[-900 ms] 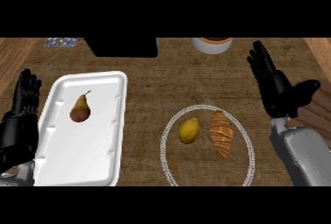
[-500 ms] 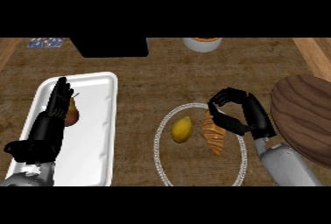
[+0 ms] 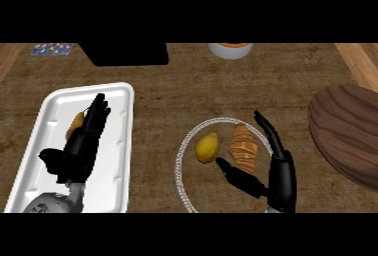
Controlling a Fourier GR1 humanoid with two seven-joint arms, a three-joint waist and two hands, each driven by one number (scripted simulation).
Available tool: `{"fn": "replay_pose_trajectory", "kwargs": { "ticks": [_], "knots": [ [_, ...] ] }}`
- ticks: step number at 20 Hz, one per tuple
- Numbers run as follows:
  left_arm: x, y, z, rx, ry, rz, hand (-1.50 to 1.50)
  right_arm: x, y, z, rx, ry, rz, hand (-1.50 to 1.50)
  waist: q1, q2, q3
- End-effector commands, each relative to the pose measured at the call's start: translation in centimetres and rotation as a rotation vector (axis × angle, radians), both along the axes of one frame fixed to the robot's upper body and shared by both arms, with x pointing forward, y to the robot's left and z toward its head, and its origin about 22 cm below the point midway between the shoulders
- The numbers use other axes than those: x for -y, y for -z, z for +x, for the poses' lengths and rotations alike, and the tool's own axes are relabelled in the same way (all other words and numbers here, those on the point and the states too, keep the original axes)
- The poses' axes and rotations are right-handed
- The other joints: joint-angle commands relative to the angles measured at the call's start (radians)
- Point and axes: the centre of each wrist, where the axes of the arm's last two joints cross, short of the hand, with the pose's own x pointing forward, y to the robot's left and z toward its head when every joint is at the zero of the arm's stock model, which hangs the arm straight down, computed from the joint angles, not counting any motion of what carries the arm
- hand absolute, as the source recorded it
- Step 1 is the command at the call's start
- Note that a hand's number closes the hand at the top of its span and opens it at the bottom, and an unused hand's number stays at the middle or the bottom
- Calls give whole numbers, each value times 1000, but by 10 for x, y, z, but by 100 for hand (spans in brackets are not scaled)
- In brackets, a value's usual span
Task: Pick the croissant from the placemat and place it in the bowl
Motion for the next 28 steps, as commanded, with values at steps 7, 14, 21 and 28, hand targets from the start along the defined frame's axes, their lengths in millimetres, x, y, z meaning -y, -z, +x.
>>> {"fn": "replay_pose_trajectory", "kwargs": {
  "ticks": [7, 14, 21, 28],
  "knots": [
    [-1, -1, 3, -16, 39, -24, 0, 20, -61, -26, -93, 219, -172, -150, 21, 0, -3],
    [22, 5, 8, -22, 47, -22, 0, 25, -112, -3, -372, 161, -196, -150, 31, 3, -1],
    [21, 7, 5, -22, 52, -15, 0, 10, -95, -1, -612, 115, -251, -150, 31, 2, 0],
    [19, 18, 4, -12, 41, 0, 0, 27, -57, -8, -649, 68, -238, -150, 28, 3, 0]
  ]
}}
